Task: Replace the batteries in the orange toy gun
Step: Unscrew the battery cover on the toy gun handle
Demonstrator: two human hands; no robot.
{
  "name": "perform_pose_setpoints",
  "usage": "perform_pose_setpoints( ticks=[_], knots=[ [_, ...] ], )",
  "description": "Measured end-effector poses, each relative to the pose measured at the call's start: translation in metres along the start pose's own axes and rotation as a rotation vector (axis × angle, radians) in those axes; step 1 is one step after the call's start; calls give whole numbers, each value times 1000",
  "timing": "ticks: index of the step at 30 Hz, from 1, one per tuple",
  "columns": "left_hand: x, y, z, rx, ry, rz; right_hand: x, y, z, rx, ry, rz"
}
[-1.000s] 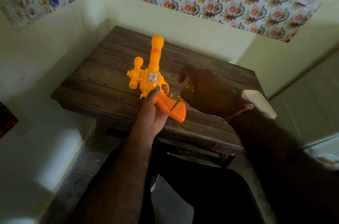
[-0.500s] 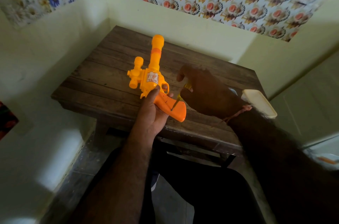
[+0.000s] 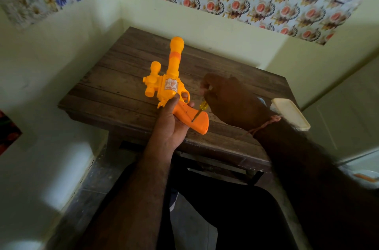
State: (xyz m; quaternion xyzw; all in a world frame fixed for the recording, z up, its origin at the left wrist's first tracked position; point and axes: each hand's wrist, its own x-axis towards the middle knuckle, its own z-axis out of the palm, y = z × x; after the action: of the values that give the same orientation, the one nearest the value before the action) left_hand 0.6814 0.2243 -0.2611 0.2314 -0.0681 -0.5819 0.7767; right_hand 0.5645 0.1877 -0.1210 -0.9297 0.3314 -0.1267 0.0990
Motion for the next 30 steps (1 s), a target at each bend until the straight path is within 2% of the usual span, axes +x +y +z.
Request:
perform_pose_setpoints(
  ticks=[5,13,17,20,24,30],
  knots=[
    [-1,0,2,9,38,-5,-2,-3,-2,69,-39,32],
    [0,-1,0,0,30,-24,1,-3,1,13,28,6],
    [0,-1,0,-6,48,-28,0,-4,-4,94,-65,29],
    [0,-1,-2,12,45,-25,-1,-2,-6,117,-74,43],
    [2,-1,-4,11,18,-16,0,-1,-4,-59,-22,41],
    [2,-2,-3,4,-2,-17,0,-5,-12,119,-139,47]
  ],
)
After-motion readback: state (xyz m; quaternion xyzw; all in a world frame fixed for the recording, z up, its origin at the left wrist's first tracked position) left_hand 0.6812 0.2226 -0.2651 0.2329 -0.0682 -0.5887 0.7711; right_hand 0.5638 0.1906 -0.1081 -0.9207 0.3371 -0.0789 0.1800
